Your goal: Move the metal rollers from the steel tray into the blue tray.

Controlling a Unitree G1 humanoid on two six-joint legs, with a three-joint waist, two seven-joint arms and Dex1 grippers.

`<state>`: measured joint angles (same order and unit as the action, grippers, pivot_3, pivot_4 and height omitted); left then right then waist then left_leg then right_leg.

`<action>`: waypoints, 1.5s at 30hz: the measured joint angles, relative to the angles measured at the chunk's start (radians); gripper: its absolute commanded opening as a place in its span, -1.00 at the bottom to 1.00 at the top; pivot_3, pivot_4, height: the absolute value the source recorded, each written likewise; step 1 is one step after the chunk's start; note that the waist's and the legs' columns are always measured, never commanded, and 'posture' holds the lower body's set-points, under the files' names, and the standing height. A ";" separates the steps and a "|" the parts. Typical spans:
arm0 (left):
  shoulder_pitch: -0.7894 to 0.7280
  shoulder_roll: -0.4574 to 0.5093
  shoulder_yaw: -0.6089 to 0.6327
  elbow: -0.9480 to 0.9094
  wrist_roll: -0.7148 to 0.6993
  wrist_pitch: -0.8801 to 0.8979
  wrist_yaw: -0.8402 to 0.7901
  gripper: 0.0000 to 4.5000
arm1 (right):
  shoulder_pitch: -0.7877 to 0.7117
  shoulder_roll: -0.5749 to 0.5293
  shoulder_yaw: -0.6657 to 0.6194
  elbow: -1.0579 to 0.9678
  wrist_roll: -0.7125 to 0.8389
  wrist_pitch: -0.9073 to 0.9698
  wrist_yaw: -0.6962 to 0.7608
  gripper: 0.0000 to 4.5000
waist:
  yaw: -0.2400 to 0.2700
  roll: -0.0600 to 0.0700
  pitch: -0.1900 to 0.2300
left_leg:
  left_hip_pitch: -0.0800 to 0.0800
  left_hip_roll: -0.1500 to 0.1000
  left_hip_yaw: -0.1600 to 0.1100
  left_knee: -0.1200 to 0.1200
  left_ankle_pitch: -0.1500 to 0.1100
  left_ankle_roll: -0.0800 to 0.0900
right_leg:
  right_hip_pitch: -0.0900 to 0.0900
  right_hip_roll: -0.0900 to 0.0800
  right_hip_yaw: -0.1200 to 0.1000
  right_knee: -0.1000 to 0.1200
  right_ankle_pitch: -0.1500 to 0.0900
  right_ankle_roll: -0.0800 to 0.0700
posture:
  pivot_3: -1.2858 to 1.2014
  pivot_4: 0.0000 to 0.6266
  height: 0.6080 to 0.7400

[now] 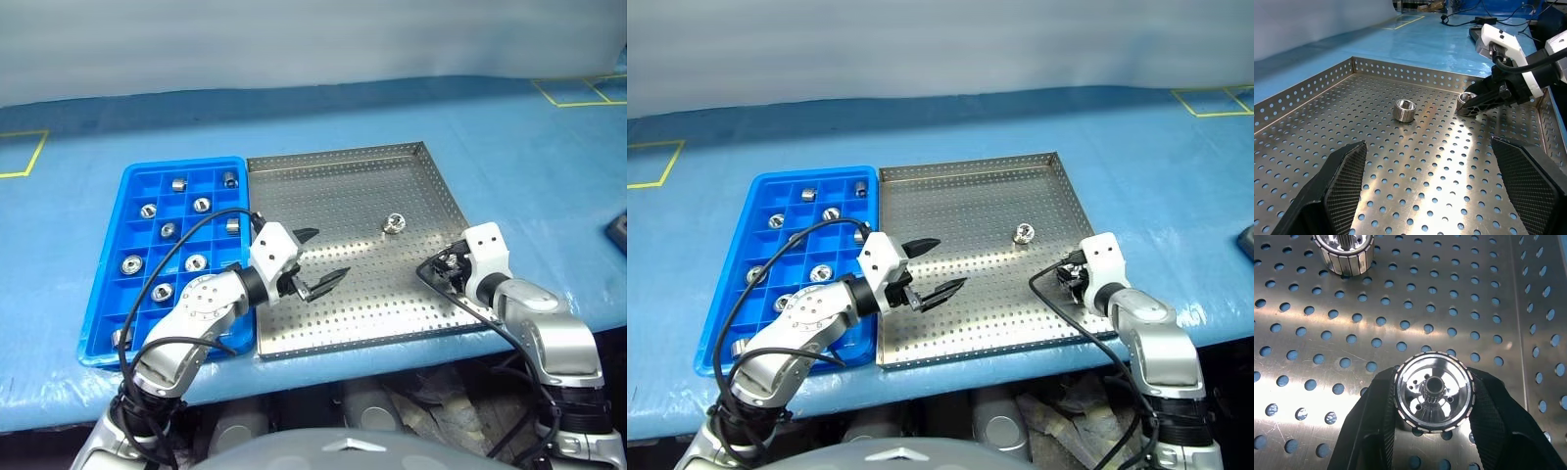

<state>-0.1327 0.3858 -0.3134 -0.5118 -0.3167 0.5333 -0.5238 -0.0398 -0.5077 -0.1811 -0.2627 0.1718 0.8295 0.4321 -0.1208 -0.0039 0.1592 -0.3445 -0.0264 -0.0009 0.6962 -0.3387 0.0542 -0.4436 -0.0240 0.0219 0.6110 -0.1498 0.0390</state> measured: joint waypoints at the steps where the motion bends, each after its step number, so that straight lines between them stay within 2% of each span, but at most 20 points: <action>1: 0.000 0.000 0.000 0.000 0.000 0.000 0.000 0.97 | -0.002 0.000 0.003 0.001 0.001 -0.001 0.000 -0.24 | 0.000 0.000 0.000 | 0.000 0.000 0.000 0.000 0.000 0.000 | 0.000 0.000 0.000 0.000 0.000 0.000 | -0.12 -0.52 1.00; 7: 0.011 0.014 0.041 -0.019 -0.009 0.003 0.001 0.97 | -0.071 0.033 0.055 -0.024 0.008 -0.054 0.005 -0.24 | -0.003 0.000 0.000 | 0.000 0.001 0.001 0.000 0.000 0.000 | -0.001 0.000 0.000 0.000 0.000 0.000 | -0.09 -0.52 1.00; 12: 0.069 0.039 0.186 -0.117 -0.069 0.008 0.004 0.97 | -0.169 0.138 0.191 -0.065 0.030 -0.214 0.048 -0.24 | 0.008 0.000 0.000 | 0.000 0.002 -0.001 0.000 0.001 -0.001 | -0.002 0.000 -0.001 0.001 0.001 -0.001 | -0.02 -0.52 1.00; 18: 0.291 0.170 0.480 -0.256 -0.084 0.076 0.042 0.97 | -0.301 0.198 0.363 -0.034 0.108 -0.215 0.210 -0.24 | 0.048 -0.001 0.001 | -0.001 0.002 -0.002 -0.002 0.002 -0.005 | -0.003 -0.004 -0.006 0.000 0.002 -0.006 | 0.06 -0.52 1.00; 23: 0.507 0.180 0.698 -0.355 -0.084 0.127 0.067 0.97 | -0.420 0.266 0.525 0.038 0.119 -0.218 0.334 -0.24 | 0.101 -0.002 0.001 | -0.002 0.001 -0.006 -0.002 0.001 -0.006 | -0.003 -0.007 -0.011 -0.001 -0.003 -0.014 | 0.11 -0.52 1.00; 28: 0.667 0.162 0.828 -0.441 -0.107 0.143 0.062 0.97 | -0.476 0.310 0.657 0.113 0.118 -0.241 0.440 -0.24 | 0.142 -0.003 0.000 | -0.003 0.000 -0.011 -0.003 0.001 -0.008 | -0.002 -0.010 -0.016 -0.002 -0.004 -0.016 | 0.17 -0.52 1.00; 32: 0.762 0.119 0.881 -0.488 -0.139 0.143 0.062 0.97 | -0.507 0.338 0.692 0.201 0.104 -0.272 0.473 -0.24 | 0.157 -0.003 0.000 | -0.003 0.000 -0.013 -0.003 0.001 -0.010 | -0.001 -0.010 -0.018 -0.001 -0.005 -0.016 | 0.19 -0.52 1.00; 37: 0.828 0.093 0.885 -0.503 -0.169 0.127 0.078 0.97 | -0.531 0.384 0.715 0.265 0.090 -0.296 0.491 -0.24 | 0.161 -0.003 0.000 | -0.003 0.001 -0.017 -0.005 0.004 -0.015 | -0.001 -0.004 -0.021 0.000 -0.006 -0.018 | 0.21 -0.52 1.00; 45: 0.846 0.088 0.863 -0.503 -0.175 0.105 0.120 0.97 | -0.536 0.445 0.749 0.380 0.056 -0.307 0.501 -0.24 | 0.165 -0.003 0.000 | -0.003 0.001 -0.023 -0.007 0.007 -0.019 | 0.000 -0.002 -0.025 0.002 -0.008 -0.021 | 0.23 -0.52 1.00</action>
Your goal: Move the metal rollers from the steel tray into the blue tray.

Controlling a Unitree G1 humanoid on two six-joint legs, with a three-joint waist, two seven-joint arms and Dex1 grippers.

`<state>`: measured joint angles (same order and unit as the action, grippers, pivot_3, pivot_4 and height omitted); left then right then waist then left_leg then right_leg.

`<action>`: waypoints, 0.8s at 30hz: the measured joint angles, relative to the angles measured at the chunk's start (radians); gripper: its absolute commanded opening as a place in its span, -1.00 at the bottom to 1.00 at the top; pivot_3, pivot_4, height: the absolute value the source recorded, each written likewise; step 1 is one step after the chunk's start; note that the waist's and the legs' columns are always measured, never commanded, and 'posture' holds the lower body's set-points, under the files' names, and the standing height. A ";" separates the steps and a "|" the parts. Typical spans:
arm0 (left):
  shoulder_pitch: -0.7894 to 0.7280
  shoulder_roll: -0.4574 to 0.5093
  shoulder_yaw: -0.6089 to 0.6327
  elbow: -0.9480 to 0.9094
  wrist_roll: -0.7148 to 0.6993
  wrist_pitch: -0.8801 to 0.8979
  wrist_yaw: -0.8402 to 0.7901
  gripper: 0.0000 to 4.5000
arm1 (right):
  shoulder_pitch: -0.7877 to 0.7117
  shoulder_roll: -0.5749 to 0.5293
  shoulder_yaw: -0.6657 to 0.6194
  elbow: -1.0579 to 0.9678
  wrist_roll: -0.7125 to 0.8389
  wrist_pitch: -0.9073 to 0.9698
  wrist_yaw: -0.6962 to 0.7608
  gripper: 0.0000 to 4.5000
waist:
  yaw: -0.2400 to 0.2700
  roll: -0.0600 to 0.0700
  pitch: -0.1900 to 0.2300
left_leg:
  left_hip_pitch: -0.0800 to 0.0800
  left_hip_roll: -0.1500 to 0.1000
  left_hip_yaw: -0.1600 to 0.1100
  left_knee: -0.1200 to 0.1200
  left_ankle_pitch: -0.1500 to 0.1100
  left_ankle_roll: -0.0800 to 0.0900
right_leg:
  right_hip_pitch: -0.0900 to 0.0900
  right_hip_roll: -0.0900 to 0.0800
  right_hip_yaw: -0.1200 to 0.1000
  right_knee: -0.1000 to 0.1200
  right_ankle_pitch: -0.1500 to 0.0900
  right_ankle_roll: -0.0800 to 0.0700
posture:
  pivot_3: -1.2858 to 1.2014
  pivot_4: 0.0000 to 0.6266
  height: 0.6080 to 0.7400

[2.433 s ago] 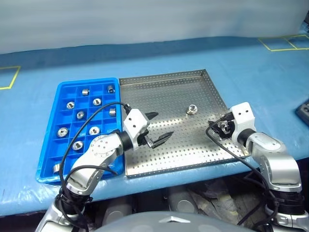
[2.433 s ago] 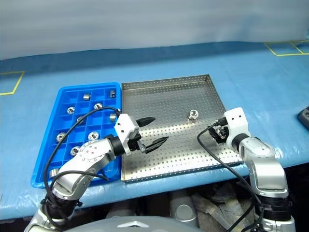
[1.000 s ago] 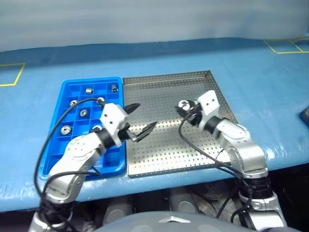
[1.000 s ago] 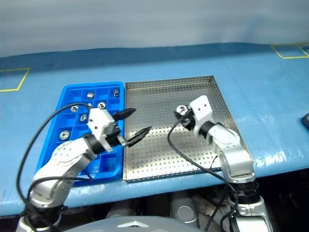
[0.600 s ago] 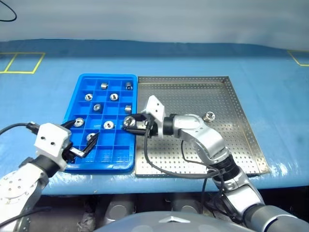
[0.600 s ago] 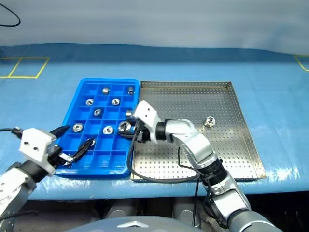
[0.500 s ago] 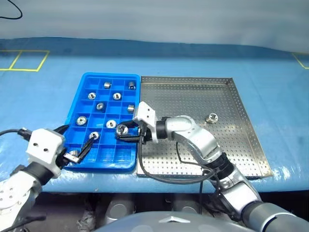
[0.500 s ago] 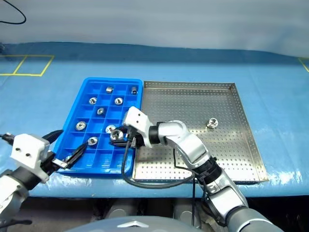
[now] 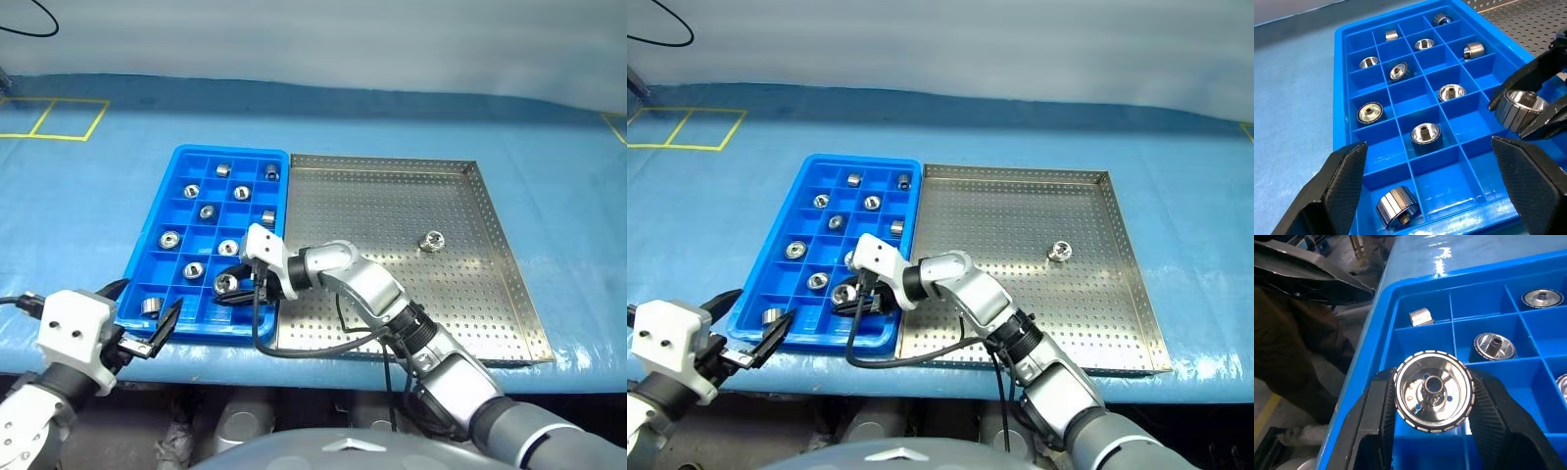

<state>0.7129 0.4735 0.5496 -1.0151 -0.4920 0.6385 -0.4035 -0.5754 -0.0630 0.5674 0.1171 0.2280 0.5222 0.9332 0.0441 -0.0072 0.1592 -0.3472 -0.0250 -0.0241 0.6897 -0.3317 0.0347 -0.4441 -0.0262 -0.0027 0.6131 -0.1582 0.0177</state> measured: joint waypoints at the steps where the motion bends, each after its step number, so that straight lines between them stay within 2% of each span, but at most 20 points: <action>1: 0.001 0.000 -0.007 0.000 0.000 -0.001 0.006 0.97 | -0.001 0.006 0.003 0.003 -0.006 -0.002 0.000 -0.24 | 0.000 0.000 0.000 | 0.000 0.000 0.000 0.000 0.000 0.000 | 0.000 0.000 0.000 0.000 0.000 0.000 | 0.23 -0.52 1.00; 18: -0.054 0.013 -0.080 0.000 0.011 0.010 0.045 0.97 | 0.001 0.043 0.035 0.024 -0.031 -0.014 0.009 -0.24 | 0.000 0.000 0.000 | 0.001 0.000 -0.006 -0.006 0.002 -0.004 | 0.000 0.000 -0.006 0.000 -0.003 -0.005 | 0.20 -0.52 1.00; 24: -0.071 0.020 -0.089 0.000 0.012 0.013 0.045 0.97 | 0.014 0.043 0.052 0.013 -0.042 -0.034 0.011 0.64 | -0.001 0.000 0.000 | 0.001 0.000 -0.008 -0.007 0.002 -0.005 | 0.000 0.000 -0.007 0.000 -0.003 -0.006 | 0.19 -0.52 1.00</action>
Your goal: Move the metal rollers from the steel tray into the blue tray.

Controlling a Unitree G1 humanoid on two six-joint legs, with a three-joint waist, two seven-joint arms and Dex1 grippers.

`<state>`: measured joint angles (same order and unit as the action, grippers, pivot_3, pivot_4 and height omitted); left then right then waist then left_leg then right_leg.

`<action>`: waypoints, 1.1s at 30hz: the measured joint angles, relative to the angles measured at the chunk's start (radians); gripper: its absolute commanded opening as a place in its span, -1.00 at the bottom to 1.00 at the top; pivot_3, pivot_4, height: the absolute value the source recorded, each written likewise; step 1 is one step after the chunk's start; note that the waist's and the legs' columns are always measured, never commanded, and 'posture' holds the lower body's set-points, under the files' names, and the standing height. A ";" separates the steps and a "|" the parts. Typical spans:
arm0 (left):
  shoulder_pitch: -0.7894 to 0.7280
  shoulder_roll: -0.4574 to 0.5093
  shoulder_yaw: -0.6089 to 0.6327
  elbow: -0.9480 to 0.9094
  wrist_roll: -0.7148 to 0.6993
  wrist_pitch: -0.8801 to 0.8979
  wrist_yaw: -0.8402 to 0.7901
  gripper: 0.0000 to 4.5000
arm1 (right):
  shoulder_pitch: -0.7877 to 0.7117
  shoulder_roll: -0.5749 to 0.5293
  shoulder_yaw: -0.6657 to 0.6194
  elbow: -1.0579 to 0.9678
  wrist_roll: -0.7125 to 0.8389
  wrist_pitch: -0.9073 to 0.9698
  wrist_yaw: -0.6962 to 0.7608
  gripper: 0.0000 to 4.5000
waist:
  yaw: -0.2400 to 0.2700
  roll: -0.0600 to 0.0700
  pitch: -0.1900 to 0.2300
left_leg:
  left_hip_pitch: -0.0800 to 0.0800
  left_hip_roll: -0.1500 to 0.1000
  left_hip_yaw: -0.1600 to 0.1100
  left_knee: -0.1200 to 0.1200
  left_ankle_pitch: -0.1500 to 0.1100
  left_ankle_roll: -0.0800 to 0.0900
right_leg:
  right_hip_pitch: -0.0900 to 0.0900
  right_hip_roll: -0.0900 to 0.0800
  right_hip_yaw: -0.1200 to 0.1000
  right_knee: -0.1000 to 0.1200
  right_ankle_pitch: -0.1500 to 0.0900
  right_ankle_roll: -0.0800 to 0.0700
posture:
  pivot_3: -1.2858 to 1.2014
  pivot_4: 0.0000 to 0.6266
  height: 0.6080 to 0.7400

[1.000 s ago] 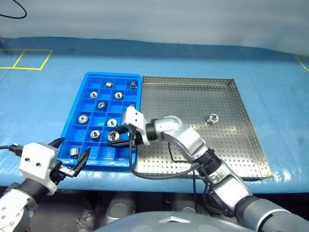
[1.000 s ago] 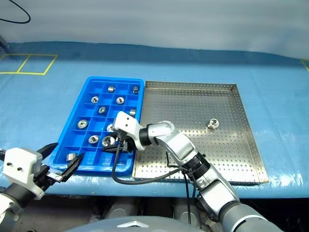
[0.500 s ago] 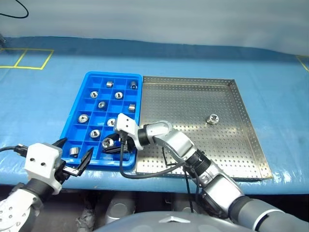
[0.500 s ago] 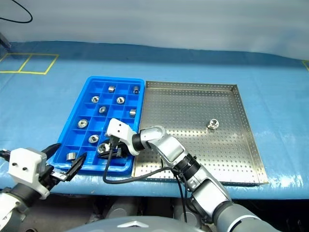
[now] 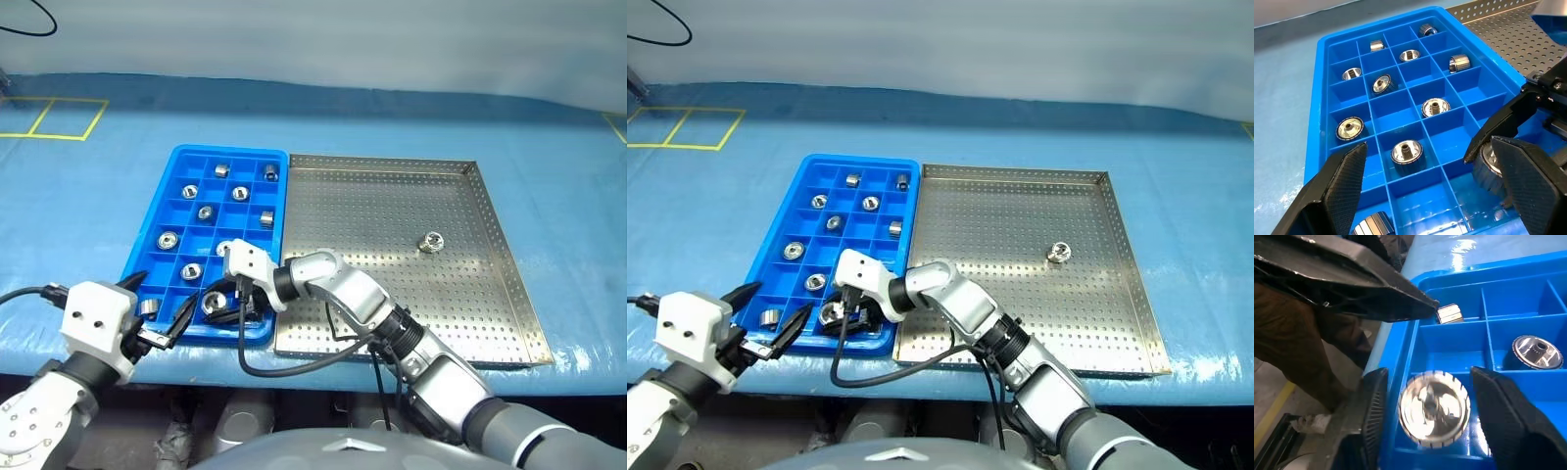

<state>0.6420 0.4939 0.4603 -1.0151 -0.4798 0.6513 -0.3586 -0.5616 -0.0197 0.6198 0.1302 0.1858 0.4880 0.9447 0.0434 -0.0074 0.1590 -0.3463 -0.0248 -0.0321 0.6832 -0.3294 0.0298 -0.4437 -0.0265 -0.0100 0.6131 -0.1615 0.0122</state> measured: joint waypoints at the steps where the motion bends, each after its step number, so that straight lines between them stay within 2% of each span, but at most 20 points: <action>1: -0.004 0.001 -0.001 0.000 0.000 0.001 0.000 0.97 | 0.006 0.004 -0.003 0.000 -0.007 -0.012 -0.018 0.64 | 0.000 0.000 0.000 | 0.000 0.000 0.000 0.000 0.000 0.000 | 0.000 0.000 0.000 0.000 0.000 0.001 | 0.19 -0.52 1.00; 9: -0.121 0.024 -0.069 0.003 0.000 0.014 0.005 0.97 | 0.019 0.005 -0.158 -0.074 0.010 -0.020 -0.133 0.64 | 0.000 0.000 0.000 | 0.000 -0.001 -0.003 0.000 0.001 -0.002 | 0.001 0.000 -0.001 0.001 0.000 0.000 | 0.15 -0.52 1.00; 15: -0.353 0.000 -0.314 0.092 0.011 0.035 0.018 0.97 | 0.034 -0.164 -0.439 -0.203 0.006 0.028 -0.320 0.64 | 0.000 0.000 -0.001 | -0.001 -0.002 -0.004 0.001 0.001 -0.002 | 0.002 -0.001 -0.001 0.000 0.001 0.000 | 0.09 -0.52 1.00; 18: -0.477 -0.044 -0.417 0.167 0.038 0.030 0.032 0.97 | 0.095 -0.251 -0.529 -0.212 -0.042 0.074 -0.425 0.64 | -0.011 0.000 -0.002 | -0.001 -0.001 -0.002 0.000 0.001 -0.002 | 0.000 -0.002 0.000 0.001 0.003 0.003 | 0.04 -0.52 1.00; 21: -0.592 -0.067 -0.509 0.238 0.050 0.019 0.018 0.97 | 0.162 -0.292 -0.598 -0.228 -0.048 0.136 -0.482 0.64 | -0.030 0.001 -0.002 | -0.002 0.001 0.000 -0.001 0.001 -0.001 | -0.001 -0.003 0.002 0.001 0.003 0.003 | 0.00 -0.52 1.00; 26: -0.762 -0.074 -0.633 0.375 0.083 0.013 -0.054 0.97 | 0.254 -0.313 -0.640 -0.302 -0.031 0.219 -0.508 0.64 | -0.070 0.001 -0.002 | -0.001 0.001 0.004 0.000 0.000 0.001 | -0.001 -0.001 0.006 0.001 0.004 0.005 | -0.04 -0.52 1.00; 33: -0.846 -0.078 -0.723 0.504 0.121 -0.031 -0.147 0.97 | 0.310 -0.314 -0.674 -0.352 -0.013 0.242 -0.548 0.64 | -0.096 0.001 -0.002 | 0.000 -0.001 0.011 0.005 -0.003 0.008 | 0.000 0.001 0.010 0.000 0.007 0.011 | -0.09 -0.52 1.00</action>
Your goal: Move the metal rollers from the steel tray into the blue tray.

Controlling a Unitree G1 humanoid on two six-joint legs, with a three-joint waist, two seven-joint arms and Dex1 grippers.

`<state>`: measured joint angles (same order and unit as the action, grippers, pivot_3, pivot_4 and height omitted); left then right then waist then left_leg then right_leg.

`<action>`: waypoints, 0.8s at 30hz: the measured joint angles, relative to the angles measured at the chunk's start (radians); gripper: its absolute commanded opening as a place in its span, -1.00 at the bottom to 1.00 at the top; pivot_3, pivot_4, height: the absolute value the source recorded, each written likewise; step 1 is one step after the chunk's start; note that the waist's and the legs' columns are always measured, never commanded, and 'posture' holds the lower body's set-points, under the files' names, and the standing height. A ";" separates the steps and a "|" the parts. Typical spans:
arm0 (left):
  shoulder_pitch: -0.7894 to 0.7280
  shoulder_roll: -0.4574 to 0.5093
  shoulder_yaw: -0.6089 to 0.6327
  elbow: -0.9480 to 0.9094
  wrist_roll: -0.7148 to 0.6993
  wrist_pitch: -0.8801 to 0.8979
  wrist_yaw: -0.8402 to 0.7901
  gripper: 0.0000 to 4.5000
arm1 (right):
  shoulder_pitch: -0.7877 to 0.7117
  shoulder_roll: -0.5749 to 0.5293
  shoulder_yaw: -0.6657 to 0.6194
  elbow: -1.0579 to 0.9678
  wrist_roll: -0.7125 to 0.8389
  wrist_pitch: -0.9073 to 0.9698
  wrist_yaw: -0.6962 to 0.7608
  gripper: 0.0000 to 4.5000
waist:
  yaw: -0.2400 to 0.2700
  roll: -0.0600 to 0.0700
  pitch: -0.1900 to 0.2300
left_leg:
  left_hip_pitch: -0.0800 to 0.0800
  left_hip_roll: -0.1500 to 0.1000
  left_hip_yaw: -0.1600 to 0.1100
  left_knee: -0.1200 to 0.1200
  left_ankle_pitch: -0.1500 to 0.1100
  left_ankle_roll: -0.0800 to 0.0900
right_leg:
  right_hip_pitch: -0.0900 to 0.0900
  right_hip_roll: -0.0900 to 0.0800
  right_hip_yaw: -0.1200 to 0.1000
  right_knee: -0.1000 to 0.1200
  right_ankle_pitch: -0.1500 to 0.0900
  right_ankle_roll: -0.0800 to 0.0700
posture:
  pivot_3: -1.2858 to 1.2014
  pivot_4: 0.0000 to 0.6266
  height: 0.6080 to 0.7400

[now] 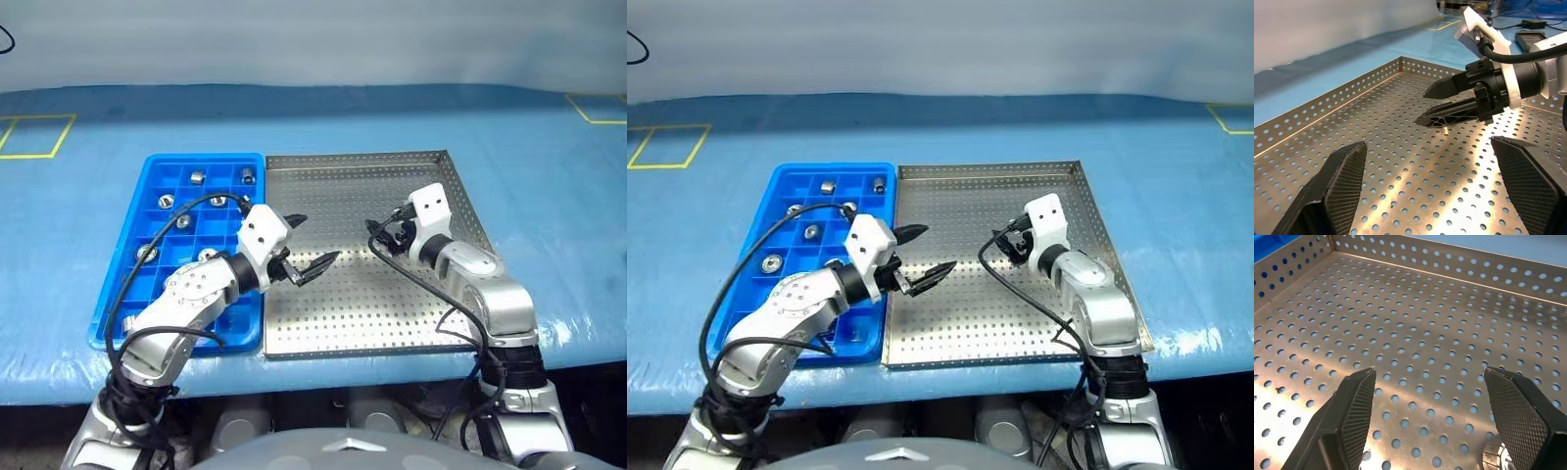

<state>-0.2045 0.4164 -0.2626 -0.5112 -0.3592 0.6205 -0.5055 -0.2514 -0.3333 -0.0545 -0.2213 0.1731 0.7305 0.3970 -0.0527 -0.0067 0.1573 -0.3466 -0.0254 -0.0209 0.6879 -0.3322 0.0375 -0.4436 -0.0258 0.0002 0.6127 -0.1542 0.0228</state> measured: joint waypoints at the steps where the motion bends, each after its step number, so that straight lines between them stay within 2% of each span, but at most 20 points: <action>1: -0.005 0.000 -0.008 0.009 0.006 -0.002 -0.008 0.97 | 0.003 0.000 -0.008 0.001 0.000 0.000 -0.010 0.64 | -0.002 0.000 0.000 | 0.000 0.000 0.001 0.001 -0.001 0.001 | 0.000 0.000 0.000 0.000 0.000 0.000 | -0.09 -0.52 1.00; 9: -0.001 -0.021 -0.040 0.018 0.016 -0.017 -0.028 0.97 | 0.002 0.002 -0.056 0.068 0.003 -0.012 -0.052 0.64 | -0.017 0.000 0.000 | 0.000 0.000 0.005 0.002 -0.002 0.003 | -0.001 0.000 0.007 -0.001 0.001 0.002 | -0.08 -0.52 1.00; 13: 0.034 -0.020 -0.038 0.017 0.026 -0.017 -0.022 0.97 | 0.000 0.002 -0.055 0.101 0.011 -0.017 -0.051 0.99 | -0.016 0.000 0.000 | 0.000 0.000 0.006 0.002 -0.003 0.006 | -0.001 0.000 0.008 -0.001 0.001 0.002 | -0.07 -0.52 1.00; 24: 0.056 -0.018 -0.019 0.000 0.035 -0.017 -0.015 0.97 | -0.040 0.014 -0.042 0.231 -0.002 -0.089 -0.067 0.99 | -0.013 0.000 0.000 | 0.001 0.000 0.012 0.003 -0.004 0.007 | -0.001 0.000 0.012 -0.002 0.003 0.006 | -0.05 -0.52 1.00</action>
<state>-0.1485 0.3988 -0.2819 -0.5109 -0.3244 0.6040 -0.5209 -0.2917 -0.3196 -0.0964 0.0098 0.1712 0.6412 0.3299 -0.0653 -0.0066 0.1573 -0.3458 -0.0255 -0.0091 0.6912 -0.3359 0.0446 -0.4445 -0.0257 0.0121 0.6111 -0.1509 0.0283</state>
